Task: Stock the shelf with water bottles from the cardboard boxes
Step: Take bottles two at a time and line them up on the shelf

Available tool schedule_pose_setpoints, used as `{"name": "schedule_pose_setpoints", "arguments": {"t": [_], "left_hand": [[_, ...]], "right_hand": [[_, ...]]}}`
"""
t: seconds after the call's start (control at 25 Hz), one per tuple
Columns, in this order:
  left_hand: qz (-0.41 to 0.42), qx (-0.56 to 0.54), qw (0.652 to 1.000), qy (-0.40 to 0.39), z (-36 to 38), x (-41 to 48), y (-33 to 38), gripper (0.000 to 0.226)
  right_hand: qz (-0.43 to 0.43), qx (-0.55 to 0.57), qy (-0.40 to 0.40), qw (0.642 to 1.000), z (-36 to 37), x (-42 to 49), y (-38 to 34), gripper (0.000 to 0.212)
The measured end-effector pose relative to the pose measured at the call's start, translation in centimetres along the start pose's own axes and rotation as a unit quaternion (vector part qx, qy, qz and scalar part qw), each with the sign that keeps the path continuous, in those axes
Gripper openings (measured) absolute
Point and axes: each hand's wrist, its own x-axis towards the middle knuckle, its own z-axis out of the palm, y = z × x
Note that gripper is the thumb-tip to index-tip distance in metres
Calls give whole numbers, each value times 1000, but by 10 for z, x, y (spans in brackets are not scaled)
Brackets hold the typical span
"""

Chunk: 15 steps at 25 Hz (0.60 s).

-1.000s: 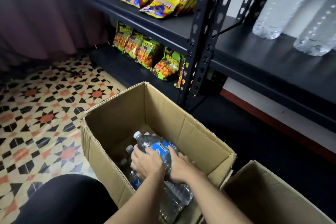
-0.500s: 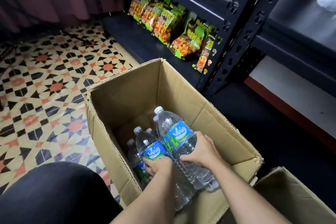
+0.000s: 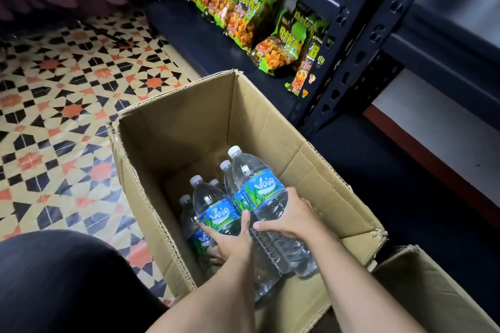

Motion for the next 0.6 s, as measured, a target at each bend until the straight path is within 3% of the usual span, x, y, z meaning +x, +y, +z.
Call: {"name": "schedule_pose_setpoints", "arguments": {"t": [0.24,0.44,0.6], "left_hand": [[-47,0,999,25,5,21,0,128],[-9,7,998,61,3,8,4,96],[-10,-32,996,82,4,6,4,87]], "right_hand": [[6,0,28,1000,8,4,1,104],[5,-2,39,999,10,6,0,94],[3,13,47,999,10,6,2,92]]}}
